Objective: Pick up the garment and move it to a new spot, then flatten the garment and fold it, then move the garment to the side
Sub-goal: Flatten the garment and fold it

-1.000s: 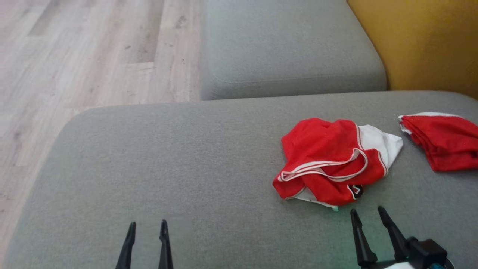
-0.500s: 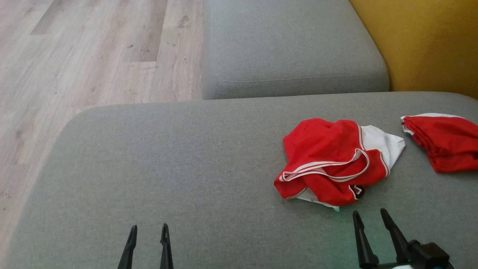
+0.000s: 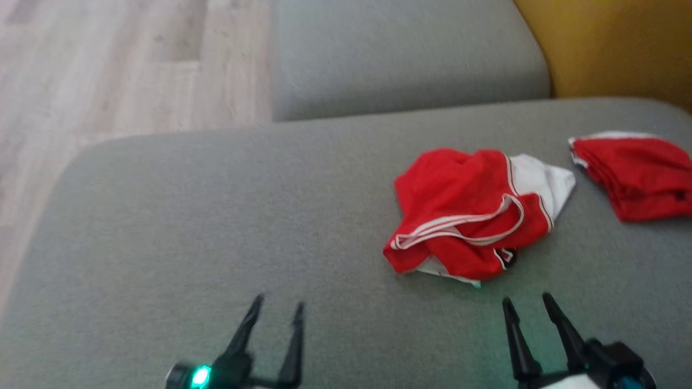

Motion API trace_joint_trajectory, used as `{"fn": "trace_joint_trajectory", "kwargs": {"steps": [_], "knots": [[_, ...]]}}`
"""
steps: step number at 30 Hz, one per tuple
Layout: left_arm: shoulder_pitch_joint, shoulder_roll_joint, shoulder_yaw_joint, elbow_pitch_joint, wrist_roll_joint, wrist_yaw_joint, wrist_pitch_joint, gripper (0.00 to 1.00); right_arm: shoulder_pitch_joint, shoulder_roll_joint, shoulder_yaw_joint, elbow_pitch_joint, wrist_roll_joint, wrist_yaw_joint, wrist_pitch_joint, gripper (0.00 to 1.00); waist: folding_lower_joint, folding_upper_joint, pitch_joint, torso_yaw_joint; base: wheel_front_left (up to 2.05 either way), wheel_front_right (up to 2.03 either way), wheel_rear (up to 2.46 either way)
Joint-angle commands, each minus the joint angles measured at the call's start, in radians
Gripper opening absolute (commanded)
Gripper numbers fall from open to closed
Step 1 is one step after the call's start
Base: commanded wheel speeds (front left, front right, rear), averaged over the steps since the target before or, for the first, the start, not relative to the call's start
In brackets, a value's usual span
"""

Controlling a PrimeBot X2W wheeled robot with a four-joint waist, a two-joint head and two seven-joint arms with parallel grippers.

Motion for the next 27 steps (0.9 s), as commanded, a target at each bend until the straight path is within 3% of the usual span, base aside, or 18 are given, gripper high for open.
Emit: {"fn": "trace_joint_trajectory", "kwargs": {"steps": [1,12,20,21,22,23,27], "knots": [[-0.077,-0.004,0.017,-0.017,0.012,-0.005,-0.008,1.0,-0.073,-0.021,0.027,-0.039,0.006,0.007,-0.004,1.0,-0.0001,0.0,0.042,-0.035,0.0,0.0,0.0],[-0.5,-0.004,-0.177,0.344,0.109,-0.072,-0.008,1.0,-0.188,-0.04,0.07,-0.06,0.011,0.007,-0.004,1.0,-0.0001,0.0,0.247,-0.2,0.0,0.0,0.0],[-0.599,0.009,-0.181,0.396,0.123,-0.085,-0.008,1.0,-0.214,-0.025,0.072,-0.053,0.016,0.007,-0.004,1.0,-0.0001,0.0,0.279,-0.275,0.0,0.0,0.0],[-0.6,0.01,-0.179,0.392,0.12,-0.087,-0.008,0.55,-0.213,-0.023,0.071,-0.052,0.016,0.007,-0.004,1.0,-0.0001,0.0,0.278,-0.279,0.0,0.0,0.0],[-0.603,0.012,-0.177,0.381,0.118,-0.089,-0.008,0.22,-0.214,-0.022,0.071,-0.051,0.016,0.007,-0.004,1.0,-0.0001,0.0,0.277,-0.283,0.0,0.0,0.0],[-0.604,0.016,-0.177,0.373,0.117,-0.092,-0.008,0.0,-0.214,-0.02,0.073,-0.048,0.016,0.007,-0.004,1.0,-0.0001,0.0,0.273,-0.287,0.0,0.0,0.0],[-0.611,0.017,-0.189,0.323,0.104,-0.126,-0.008,0.0,-0.212,-0.012,0.077,-0.041,0.016,0.007,-0.004,1.0,-0.0001,0.0,0.244,-0.306,0.0,0.0,0.0]]}}
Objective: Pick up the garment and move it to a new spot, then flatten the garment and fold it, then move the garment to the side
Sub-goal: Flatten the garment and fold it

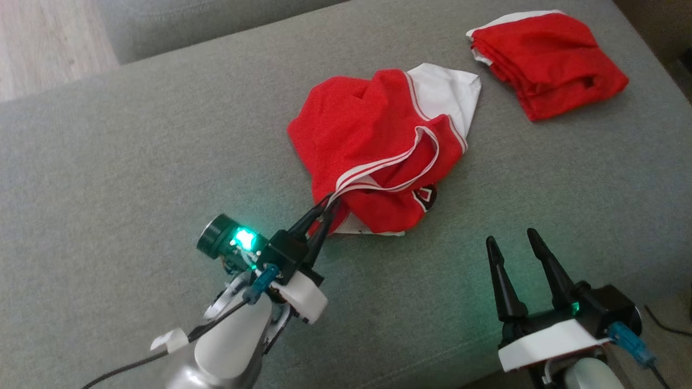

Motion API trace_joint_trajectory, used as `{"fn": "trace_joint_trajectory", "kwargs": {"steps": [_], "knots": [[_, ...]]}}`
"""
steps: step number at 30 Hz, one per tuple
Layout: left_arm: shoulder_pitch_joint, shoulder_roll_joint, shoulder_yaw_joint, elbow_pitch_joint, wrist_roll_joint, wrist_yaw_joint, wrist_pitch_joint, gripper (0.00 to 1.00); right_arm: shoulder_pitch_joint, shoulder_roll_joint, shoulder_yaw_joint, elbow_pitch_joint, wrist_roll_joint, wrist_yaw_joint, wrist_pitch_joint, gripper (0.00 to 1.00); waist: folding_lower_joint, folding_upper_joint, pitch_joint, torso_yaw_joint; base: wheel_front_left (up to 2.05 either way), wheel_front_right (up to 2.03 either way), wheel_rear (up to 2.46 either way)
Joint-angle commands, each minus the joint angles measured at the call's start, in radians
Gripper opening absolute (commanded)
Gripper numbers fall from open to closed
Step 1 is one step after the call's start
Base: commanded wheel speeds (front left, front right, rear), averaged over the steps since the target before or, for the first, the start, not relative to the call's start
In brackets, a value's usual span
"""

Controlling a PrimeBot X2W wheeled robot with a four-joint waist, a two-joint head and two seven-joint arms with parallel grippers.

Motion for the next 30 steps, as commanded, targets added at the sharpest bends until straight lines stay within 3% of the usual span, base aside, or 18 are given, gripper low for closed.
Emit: {"fn": "trace_joint_trajectory", "kwargs": {"steps": [1,7,12,17,21,25,30], "knots": [[-0.051,0.011,0.016,-0.059,-0.014,-0.013,-0.006,0.0,-0.034,0.0,0.024,-0.026,0.008,0.007,-0.004,1.0,0.0001,0.0,-0.019,-0.011,0.0,0.0,0.0],[-0.143,-0.002,-0.027,-0.145,-0.072,-0.049,-0.006,0.0,-0.032,0.008,0.041,-0.014,0.012,0.007,-0.004,1.0,0.0001,0.0,-0.06,-0.039,0.0,0.0,0.0],[-0.385,-0.008,-0.074,-0.114,-0.135,-0.058,-0.006,0.0,-0.037,0.017,0.073,-0.003,0.019,0.007,-0.004,1.0,0.0001,0.0,-0.087,-0.087,0.0,0.0,0.0],[-0.653,-0.009,-0.009,0.022,-0.287,-0.059,-0.004,0.0,-0.028,0.021,0.096,0.01,0.021,0.007,-0.004,1.0,0.0001,0.0,-0.124,-0.117,0.0,0.0,0.0],[-0.761,-0.004,0.106,0.105,-0.381,-0.051,-0.006,0.0,-0.005,0.023,0.077,0.001,0.018,0.007,-0.004,1.0,0.0001,0.0,-0.142,-0.083,0.0,0.0,0.0],[-0.679,0.063,0.17,0.163,-0.413,-0.033,-0.006,0.0,0.019,0.024,0.047,-0.007,0.007,0.007,-0.004,1.0,0.0001,0.0,-0.156,-0.007,0.0,0.0,0.0],[-0.34,0.154,0.209,0.218,-0.441,-0.015,-0.006,0.0,0.037,0.022,0.009,-0.021,-0.007,0.007,-0.004,1.0,0.0001,0.0,-0.152,0.089,0.0,0.0,0.0]]}}
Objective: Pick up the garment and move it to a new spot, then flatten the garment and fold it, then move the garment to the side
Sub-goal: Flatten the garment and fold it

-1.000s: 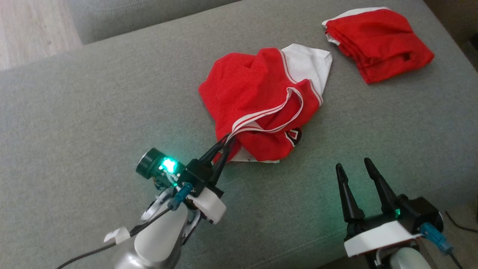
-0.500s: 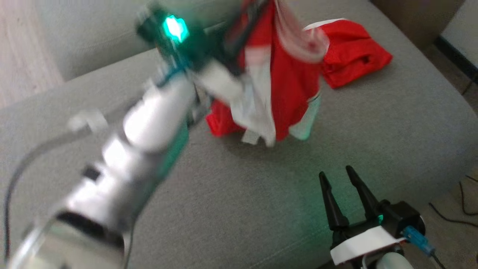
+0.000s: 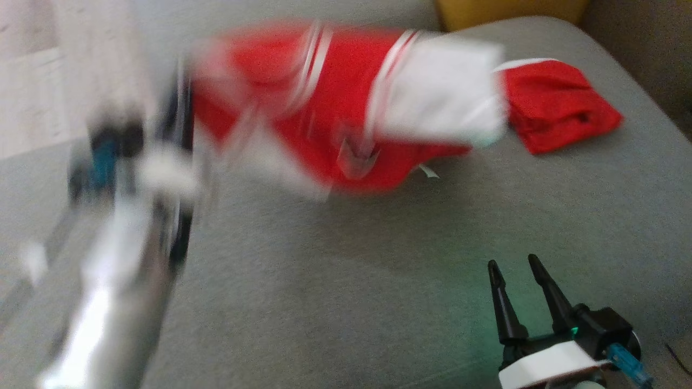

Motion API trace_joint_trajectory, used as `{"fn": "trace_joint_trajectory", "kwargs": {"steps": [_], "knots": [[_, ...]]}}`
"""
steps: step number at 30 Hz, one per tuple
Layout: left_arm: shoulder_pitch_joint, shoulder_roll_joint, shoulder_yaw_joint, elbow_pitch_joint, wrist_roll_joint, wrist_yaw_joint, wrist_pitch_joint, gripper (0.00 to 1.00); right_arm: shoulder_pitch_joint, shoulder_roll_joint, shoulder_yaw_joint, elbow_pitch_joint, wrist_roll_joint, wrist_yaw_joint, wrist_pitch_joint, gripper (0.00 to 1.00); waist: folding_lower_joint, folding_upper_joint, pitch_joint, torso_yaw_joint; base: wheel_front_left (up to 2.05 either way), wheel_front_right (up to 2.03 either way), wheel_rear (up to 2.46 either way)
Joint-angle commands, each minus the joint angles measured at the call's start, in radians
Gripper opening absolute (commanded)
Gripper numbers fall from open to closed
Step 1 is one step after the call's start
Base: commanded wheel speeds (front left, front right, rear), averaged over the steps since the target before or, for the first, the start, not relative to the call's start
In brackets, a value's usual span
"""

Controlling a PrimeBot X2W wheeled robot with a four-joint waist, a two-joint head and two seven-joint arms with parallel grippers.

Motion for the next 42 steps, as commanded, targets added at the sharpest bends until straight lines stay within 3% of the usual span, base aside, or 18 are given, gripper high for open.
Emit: {"fn": "trace_joint_trajectory", "kwargs": {"steps": [1,8,9,10,14,17,22,28,31,36,42], "knots": [[0.11,0.057,0.044,-0.016,-0.002,0.011,-0.005,0.0,-0.026,-0.005,0.016,-0.043,-0.011,0.007,-0.004,1.0,0.0,0.0,0.007,0.075,0.0,0.0,0.0],[0.456,0.092,0.135,-0.077,0.021,0.058,-0.005,0.0,-0.027,-0.022,0.012,-0.046,-0.015,0.007,-0.004,1.0,0.0,0.0,0.018,0.151,0.0,0.0,0.0],[0.479,0.094,0.144,-0.093,0.034,0.069,-0.005,0.38,-0.024,-0.023,0.013,-0.045,-0.014,0.007,-0.004,1.0,0.0,0.0,0.017,0.159,0.0,0.0,0.0],[0.497,0.095,0.154,-0.107,0.046,0.08,-0.005,1.0,-0.022,-0.025,0.016,-0.045,-0.014,0.007,-0.004,1.0,0.0,0.0,0.016,0.164,0.0,0.0,0.0],[0.513,0.107,0.182,-0.185,0.111,0.121,-0.005,1.0,-0.02,-0.029,0.025,-0.047,-0.013,0.007,-0.004,1.0,0.0,0.0,0.027,0.177,0.0,0.0,0.0],[0.482,0.104,0.167,-0.264,0.162,0.116,-0.005,1.0,-0.022,-0.032,0.025,-0.052,-0.011,0.007,-0.004,1.0,0.0,0.0,0.041,0.18,0.0,0.0,0.0],[0.387,0.08,0.101,-0.329,0.202,0.061,0.01,1.0,-0.036,-0.034,0.032,-0.058,-0.011,0.007,-0.004,1.0,0.0,0.0,0.077,0.173,0.0,0.0,0.0],[0.137,0.048,-0.086,-0.345,0.228,-0.03,0.223,1.0,-0.1,-0.032,0.058,-0.064,-0.007,0.007,-0.004,1.0,0.0,0.0,0.172,0.125,0.0,0.0,0.0],[0.028,0.043,-0.247,-0.342,0.135,-0.035,0.369,1.0,-0.14,-0.028,0.074,-0.062,-0.002,0.007,-0.004,1.0,0.0,0.0,0.221,0.085,0.0,0.0,0.0],[-0.108,0.127,-0.489,-0.351,-0.093,-0.035,0.56,1.0,-0.189,-0.017,0.089,-0.06,0.009,0.007,-0.004,1.0,0.0,0.0,0.291,0.01,0.0,0.0,0.0],[-0.192,0.205,-0.628,-0.347,-0.238,-0.035,0.59,1.0,-0.209,-0.006,0.094,-0.053,0.021,0.007,-0.004,1.0,0.0,0.0,0.339,-0.051,0.0,0.0,0.0]]}}
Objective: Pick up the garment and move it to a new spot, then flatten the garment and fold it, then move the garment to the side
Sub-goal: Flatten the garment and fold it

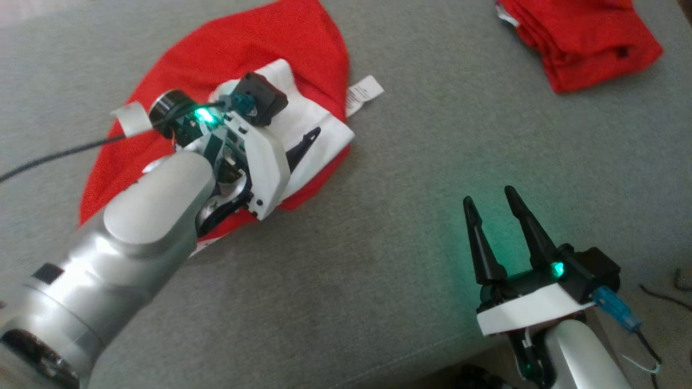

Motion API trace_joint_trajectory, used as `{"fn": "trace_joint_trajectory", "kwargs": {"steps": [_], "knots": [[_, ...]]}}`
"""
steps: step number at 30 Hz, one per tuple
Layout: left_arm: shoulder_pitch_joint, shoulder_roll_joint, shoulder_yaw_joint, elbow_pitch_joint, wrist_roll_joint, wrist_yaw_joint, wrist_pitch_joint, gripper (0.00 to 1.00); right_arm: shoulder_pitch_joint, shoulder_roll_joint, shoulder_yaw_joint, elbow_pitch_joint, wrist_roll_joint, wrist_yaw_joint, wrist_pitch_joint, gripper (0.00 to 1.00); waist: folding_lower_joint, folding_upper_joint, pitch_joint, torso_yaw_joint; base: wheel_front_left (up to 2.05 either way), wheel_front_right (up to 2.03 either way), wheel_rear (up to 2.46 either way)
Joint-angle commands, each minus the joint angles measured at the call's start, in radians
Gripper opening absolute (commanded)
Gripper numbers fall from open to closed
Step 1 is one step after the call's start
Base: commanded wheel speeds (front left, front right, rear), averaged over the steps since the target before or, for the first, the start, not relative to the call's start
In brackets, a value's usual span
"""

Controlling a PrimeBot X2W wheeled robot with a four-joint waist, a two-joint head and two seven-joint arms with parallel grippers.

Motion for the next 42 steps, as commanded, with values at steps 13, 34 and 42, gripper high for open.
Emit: {"fn": "trace_joint_trajectory", "kwargs": {"steps": [13,34,42], "knots": [[-0.158,0.052,-0.132,0.053,-0.103,0.002,-0.039,0.21,-0.054,0.01,0.04,-0.027,0.047,0.007,-0.004,1.0,-0.0002,0.0,0.075,-0.086,0.0,0.0,0.0],[0.054,0.064,-0.207,-0.357,0.026,0.002,-0.231,0.0,0.034,0.002,-0.057,-0.023,-0.02,0.007,-0.004,1.0,-0.0002,0.0,-0.128,0.153,0.0,0.0,0.0],[0.321,-0.023,-0.207,-0.331,0.279,0.056,-0.306,1.0,0.043,-0.016,-0.063,-0.032,-0.025,0.007,-0.004,1.0,-0.0002,0.0,-0.107,0.236,0.0,0.0,0.0]]}}
